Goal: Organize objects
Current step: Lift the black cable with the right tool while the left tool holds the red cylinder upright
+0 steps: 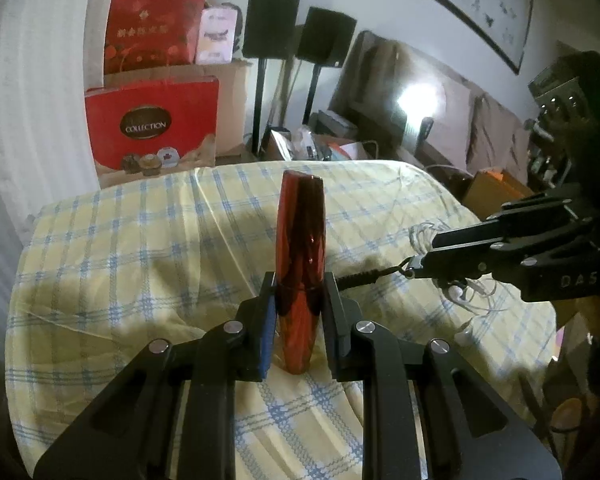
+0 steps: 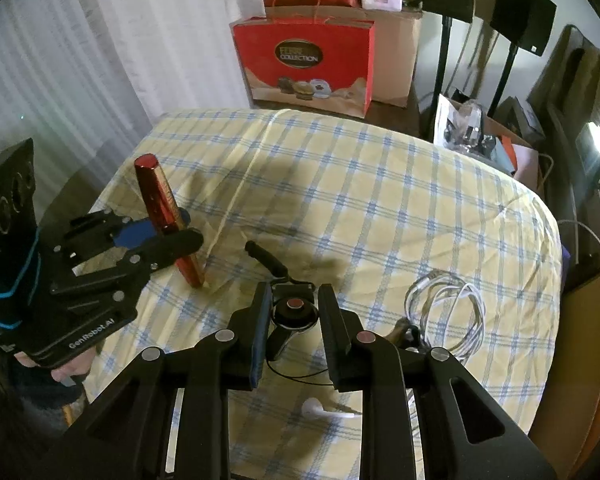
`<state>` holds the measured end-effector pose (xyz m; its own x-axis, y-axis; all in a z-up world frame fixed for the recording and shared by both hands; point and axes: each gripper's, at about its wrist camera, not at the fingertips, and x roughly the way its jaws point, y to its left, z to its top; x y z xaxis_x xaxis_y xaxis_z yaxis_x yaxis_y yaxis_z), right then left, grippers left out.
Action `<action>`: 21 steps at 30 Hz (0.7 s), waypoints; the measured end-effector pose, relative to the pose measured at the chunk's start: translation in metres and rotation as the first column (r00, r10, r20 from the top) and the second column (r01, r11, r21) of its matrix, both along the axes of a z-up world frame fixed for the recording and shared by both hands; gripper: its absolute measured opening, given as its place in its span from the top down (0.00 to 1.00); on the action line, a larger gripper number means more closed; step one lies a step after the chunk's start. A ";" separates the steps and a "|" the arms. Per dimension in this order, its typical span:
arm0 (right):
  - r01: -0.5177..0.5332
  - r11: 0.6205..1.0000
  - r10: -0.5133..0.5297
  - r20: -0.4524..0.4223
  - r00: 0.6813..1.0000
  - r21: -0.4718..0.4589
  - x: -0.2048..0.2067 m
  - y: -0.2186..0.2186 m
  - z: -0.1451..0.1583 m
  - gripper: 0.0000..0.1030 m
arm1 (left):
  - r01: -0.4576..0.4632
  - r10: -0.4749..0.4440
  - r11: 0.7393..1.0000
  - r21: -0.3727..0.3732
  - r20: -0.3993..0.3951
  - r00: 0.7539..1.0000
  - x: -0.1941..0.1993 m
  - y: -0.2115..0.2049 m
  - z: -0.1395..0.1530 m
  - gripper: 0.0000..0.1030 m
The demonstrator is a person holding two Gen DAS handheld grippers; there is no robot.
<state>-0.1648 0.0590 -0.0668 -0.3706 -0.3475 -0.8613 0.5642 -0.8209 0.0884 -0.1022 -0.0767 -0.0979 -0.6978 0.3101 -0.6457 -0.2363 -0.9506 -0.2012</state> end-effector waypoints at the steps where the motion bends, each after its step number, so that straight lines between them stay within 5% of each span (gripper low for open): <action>1: 0.001 1.000 -0.001 0.000 1.000 -0.001 0.000 0.000 0.000 0.77 | -0.002 0.002 1.000 0.004 0.005 1.000 0.000 0.000 0.000 0.82; 10: 0.015 1.000 -0.015 -0.007 1.000 -0.016 0.000 0.000 -0.002 0.80 | -0.033 0.031 0.998 0.051 0.041 0.999 -0.004 -0.008 0.006 0.82; 21: 0.066 0.993 -0.079 -0.130 0.988 -0.097 0.006 0.008 0.025 0.80 | -0.114 0.107 0.992 0.061 0.097 0.990 -0.009 -0.016 0.005 0.82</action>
<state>-0.1587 0.0669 -0.0417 -0.5071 -0.3910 -0.7680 0.5152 -0.8520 0.0936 -0.1115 -0.0928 -0.0927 -0.6681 0.2784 -0.6901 -0.1078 -0.9538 -0.2804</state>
